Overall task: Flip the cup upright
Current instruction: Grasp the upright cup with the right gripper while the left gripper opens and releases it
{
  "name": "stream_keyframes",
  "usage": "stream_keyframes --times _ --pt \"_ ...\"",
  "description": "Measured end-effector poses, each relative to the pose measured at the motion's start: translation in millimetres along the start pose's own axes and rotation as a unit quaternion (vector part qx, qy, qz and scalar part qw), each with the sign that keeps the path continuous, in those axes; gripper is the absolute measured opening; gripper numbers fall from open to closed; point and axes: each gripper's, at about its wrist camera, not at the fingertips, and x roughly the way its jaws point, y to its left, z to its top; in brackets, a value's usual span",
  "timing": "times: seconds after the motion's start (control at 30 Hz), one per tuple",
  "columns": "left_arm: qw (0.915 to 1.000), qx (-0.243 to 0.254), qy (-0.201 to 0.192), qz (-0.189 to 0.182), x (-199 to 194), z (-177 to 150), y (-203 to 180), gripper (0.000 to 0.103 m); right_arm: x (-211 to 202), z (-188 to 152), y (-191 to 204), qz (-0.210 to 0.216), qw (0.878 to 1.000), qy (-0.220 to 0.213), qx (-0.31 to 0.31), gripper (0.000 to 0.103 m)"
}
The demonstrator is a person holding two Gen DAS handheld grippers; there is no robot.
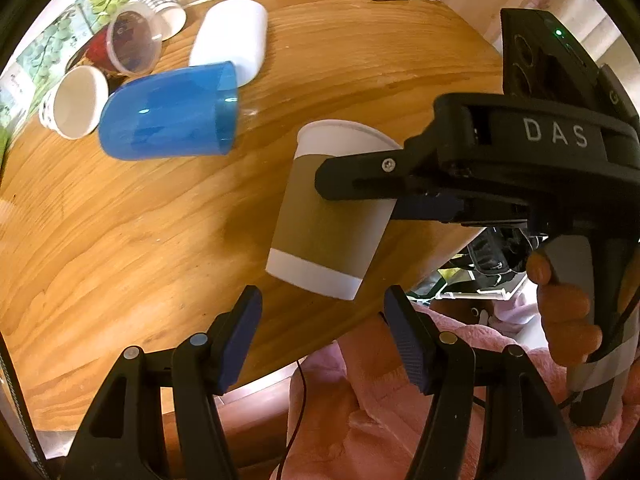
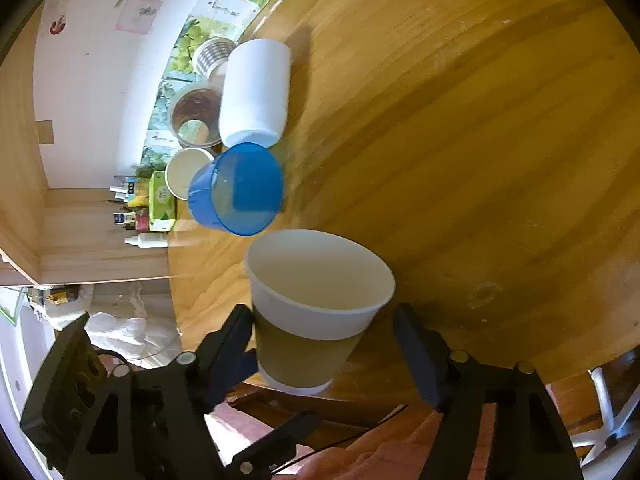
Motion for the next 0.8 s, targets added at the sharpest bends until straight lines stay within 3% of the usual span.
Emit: stream_keyframes --times 0.27,0.5,0.67,0.8 --pt "0.9996 -0.025 -0.010 0.008 -5 3 8 0.067 0 1 5 -0.004 1.000 -0.016 -0.014 0.063" --pt "0.9989 -0.043 -0.019 0.004 -11 -2 17 0.068 -14 -3 14 -0.041 0.994 -0.072 -0.064 0.062" --pt "0.9983 -0.054 -0.024 0.002 -11 -5 21 0.068 -22 -11 33 -0.090 0.977 -0.129 -0.144 0.062" --pt "0.9974 -0.065 -0.030 0.005 -17 -8 27 0.068 -21 -21 50 -0.138 0.948 -0.174 -0.227 0.062"
